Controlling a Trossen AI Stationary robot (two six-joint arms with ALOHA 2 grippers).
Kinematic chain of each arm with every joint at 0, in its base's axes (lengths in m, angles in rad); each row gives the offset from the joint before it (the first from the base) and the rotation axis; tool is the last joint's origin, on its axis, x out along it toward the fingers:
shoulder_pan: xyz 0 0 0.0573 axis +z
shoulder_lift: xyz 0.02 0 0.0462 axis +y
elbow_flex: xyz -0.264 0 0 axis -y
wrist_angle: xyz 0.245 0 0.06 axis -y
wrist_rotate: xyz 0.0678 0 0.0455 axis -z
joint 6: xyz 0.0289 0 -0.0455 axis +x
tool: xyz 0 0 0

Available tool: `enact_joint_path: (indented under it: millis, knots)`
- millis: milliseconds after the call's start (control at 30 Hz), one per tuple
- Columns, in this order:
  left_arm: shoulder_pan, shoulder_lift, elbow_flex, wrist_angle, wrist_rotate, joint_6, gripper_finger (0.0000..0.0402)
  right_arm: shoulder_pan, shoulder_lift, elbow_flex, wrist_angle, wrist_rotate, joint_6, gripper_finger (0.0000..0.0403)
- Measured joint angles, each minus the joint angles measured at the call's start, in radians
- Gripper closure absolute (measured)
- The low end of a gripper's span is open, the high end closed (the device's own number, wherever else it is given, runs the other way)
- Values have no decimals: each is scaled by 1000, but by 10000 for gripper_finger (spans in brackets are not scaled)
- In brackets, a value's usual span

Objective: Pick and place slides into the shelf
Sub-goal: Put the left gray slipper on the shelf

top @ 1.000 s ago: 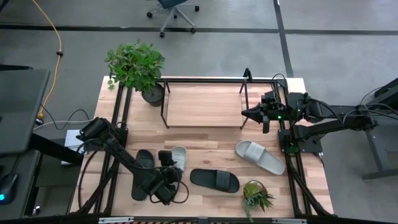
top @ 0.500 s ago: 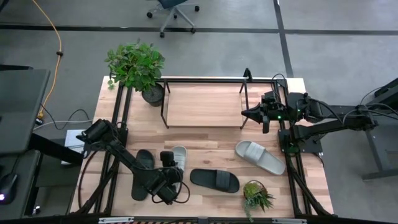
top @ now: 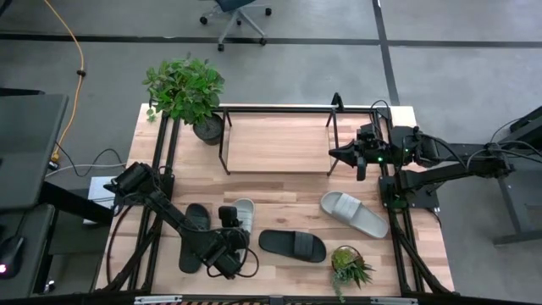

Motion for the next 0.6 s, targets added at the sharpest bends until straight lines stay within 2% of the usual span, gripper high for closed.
enact_joint_path:
  millis: [133, 600]
  knots:
    - [0, 0, 0, 0, -4, 0, 257, 0, 0, 0, 0, 0, 0, 402]
    - [0, 0, 7, -9, 12, 0, 370, 0, 0, 0, 0, 0, -7, 402]
